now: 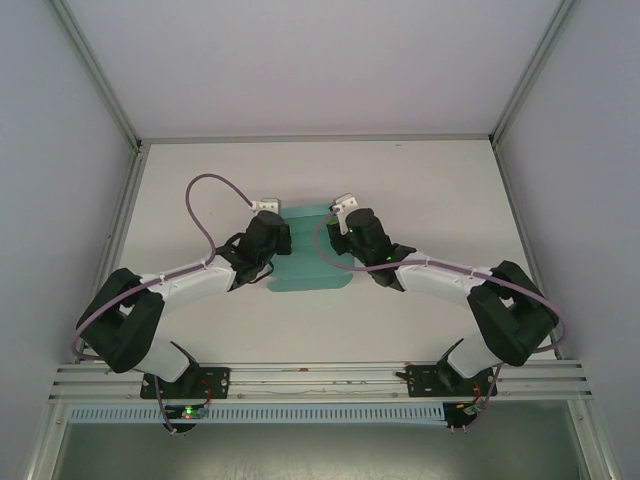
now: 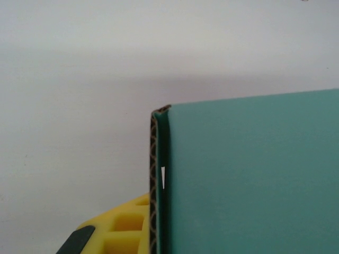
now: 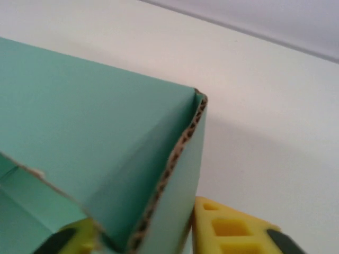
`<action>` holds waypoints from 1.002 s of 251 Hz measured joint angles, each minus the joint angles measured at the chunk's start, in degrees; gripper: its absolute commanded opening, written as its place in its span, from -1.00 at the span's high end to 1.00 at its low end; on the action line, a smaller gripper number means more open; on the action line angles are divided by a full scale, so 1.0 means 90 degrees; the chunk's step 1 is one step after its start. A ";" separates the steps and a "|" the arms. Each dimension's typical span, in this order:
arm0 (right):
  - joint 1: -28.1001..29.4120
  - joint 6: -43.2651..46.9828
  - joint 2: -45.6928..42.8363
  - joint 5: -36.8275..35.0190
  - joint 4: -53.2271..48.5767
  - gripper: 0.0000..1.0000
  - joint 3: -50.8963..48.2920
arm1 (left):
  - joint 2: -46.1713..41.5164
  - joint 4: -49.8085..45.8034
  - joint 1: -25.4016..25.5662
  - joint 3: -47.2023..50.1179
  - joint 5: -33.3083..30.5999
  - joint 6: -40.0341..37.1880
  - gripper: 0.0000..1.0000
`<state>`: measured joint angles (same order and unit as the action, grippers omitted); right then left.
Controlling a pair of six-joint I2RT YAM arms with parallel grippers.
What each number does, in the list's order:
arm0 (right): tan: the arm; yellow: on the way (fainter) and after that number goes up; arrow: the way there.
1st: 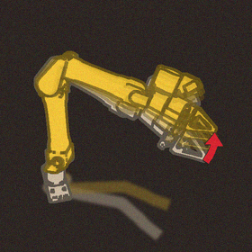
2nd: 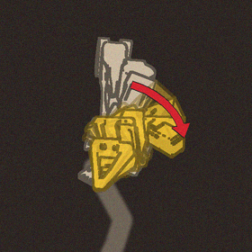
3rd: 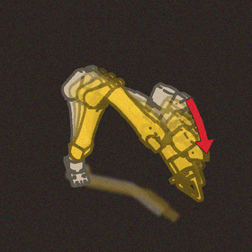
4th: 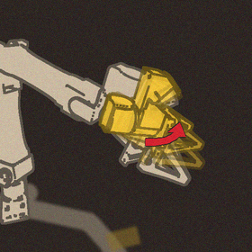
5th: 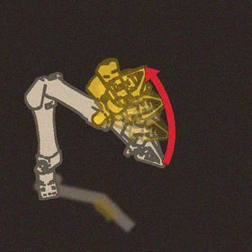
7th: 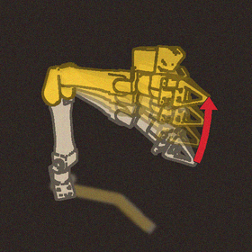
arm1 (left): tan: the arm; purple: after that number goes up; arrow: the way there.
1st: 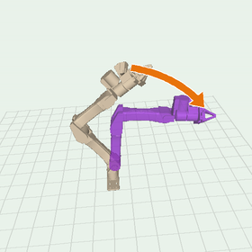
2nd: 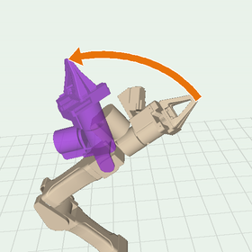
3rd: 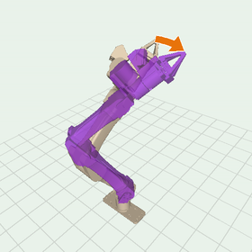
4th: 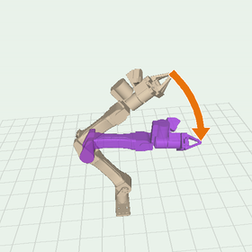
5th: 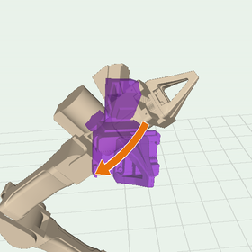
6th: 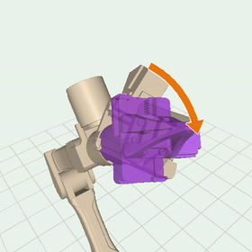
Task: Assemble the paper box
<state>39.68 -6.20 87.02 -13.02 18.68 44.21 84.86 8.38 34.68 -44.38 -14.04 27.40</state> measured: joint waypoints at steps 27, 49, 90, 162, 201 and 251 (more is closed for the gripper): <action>0.0175 -0.0284 0.0233 -0.0763 0.0032 0.98 0.0134 | 0.0036 -0.0056 0.0102 -0.0029 -0.0085 0.0044 1.00; 0.0352 -0.0423 0.0430 -0.1469 -0.0056 1.00 0.0308 | 0.0092 -0.0134 0.0131 -0.0121 -0.0175 0.0160 1.00; 0.0571 -0.0818 0.0765 -0.2647 -0.0512 1.00 0.0833 | 0.0153 -0.0464 0.0226 -0.0430 -0.0396 0.0578 1.00; 0.0610 -0.1341 0.1066 -0.3356 -0.0993 1.00 0.1246 | 0.0236 -0.1052 0.0362 -0.0826 -0.0554 0.1042 1.00; 0.0622 -0.2130 0.1426 -0.3759 -0.1940 1.00 0.1906 | 0.0529 -0.1498 0.0364 -0.1282 -0.0765 0.1270 1.00; 0.0622 -0.3096 0.1554 -0.3849 -0.2722 1.00 0.2198 | 0.0578 -0.1528 0.0357 -0.1358 -0.0597 0.1282 1.00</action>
<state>45.28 -34.06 101.01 -47.66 -5.82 63.99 90.06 -5.37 37.89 -56.60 -19.42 38.94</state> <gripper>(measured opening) 0.091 0.082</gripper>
